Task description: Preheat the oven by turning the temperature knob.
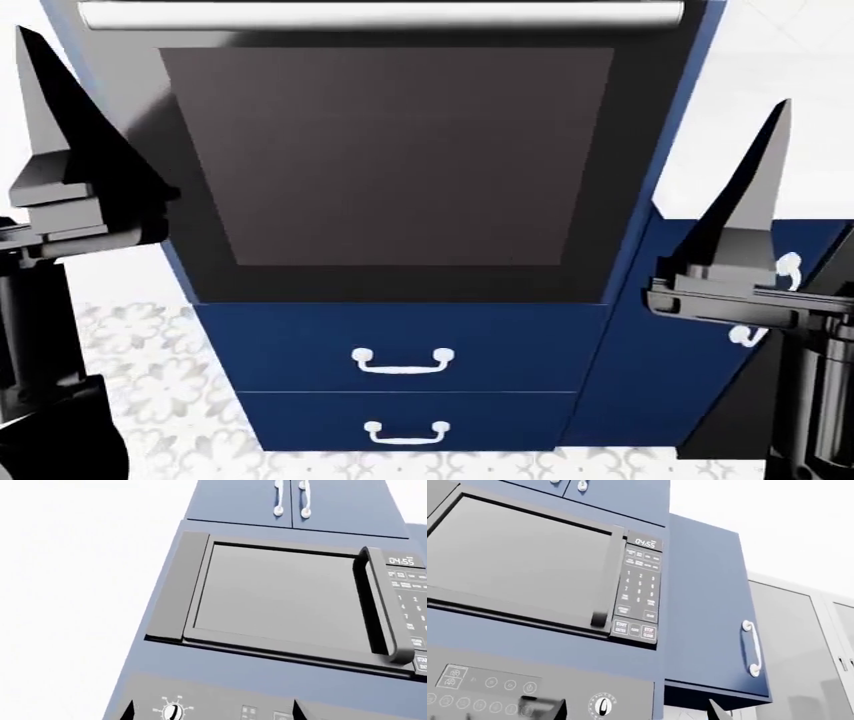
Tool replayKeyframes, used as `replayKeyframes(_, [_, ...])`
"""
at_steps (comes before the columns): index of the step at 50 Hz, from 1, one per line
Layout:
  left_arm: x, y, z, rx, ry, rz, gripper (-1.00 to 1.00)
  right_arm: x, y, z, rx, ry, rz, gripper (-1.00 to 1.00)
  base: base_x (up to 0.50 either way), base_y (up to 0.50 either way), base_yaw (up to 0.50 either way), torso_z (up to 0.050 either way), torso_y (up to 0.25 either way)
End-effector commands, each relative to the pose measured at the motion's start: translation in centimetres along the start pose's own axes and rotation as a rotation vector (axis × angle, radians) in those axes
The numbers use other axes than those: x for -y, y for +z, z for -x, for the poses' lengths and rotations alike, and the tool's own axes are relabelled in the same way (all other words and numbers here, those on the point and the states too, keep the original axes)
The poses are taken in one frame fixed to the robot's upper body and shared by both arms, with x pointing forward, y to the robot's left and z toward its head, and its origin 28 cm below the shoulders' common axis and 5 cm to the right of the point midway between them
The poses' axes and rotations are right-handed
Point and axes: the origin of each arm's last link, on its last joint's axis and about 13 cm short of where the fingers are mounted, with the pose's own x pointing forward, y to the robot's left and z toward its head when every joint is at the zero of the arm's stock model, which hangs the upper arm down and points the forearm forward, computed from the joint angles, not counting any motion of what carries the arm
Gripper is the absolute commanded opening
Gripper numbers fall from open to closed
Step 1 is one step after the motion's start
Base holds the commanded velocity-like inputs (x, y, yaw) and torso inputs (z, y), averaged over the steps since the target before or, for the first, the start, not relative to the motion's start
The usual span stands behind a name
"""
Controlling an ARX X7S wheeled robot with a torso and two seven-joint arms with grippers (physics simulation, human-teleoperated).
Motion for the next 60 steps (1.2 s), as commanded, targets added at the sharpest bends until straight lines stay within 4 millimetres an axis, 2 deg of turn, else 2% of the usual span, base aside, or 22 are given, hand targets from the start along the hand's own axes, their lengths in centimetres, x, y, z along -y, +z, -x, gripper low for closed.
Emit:
replayKeyframes(1, [0.19,0.22,0.19,0.013,-0.013,-0.002,1.00,0.06,0.48,0.11,0.017,0.010,0.000,1.00,0.00,0.50,0.00,0.000,0.000])
replayKeyframes(30, [0.14,0.41,0.11,0.017,-0.015,0.004,1.00,-0.06,0.47,0.23,0.010,0.023,-0.004,1.00,0.00,0.48,0.00,0.000,0.000])
replayKeyframes(39, [0.11,0.41,0.07,0.015,-0.013,0.006,1.00,-0.09,0.42,0.31,-0.009,0.031,-0.009,1.00,0.00,-0.02,0.00,0.000,0.000])
replayKeyframes(46, [0.15,0.48,0.10,0.016,-0.015,0.006,1.00,-0.07,0.65,0.45,-0.002,0.031,-0.001,1.00,0.00,-0.47,0.00,0.000,0.000])
replayKeyframes(60, [0.28,0.89,0.16,0.003,-0.040,0.015,1.00,-0.23,0.58,0.60,-0.006,0.044,-0.004,1.00,0.00,0.00,0.00,0.000,0.000])
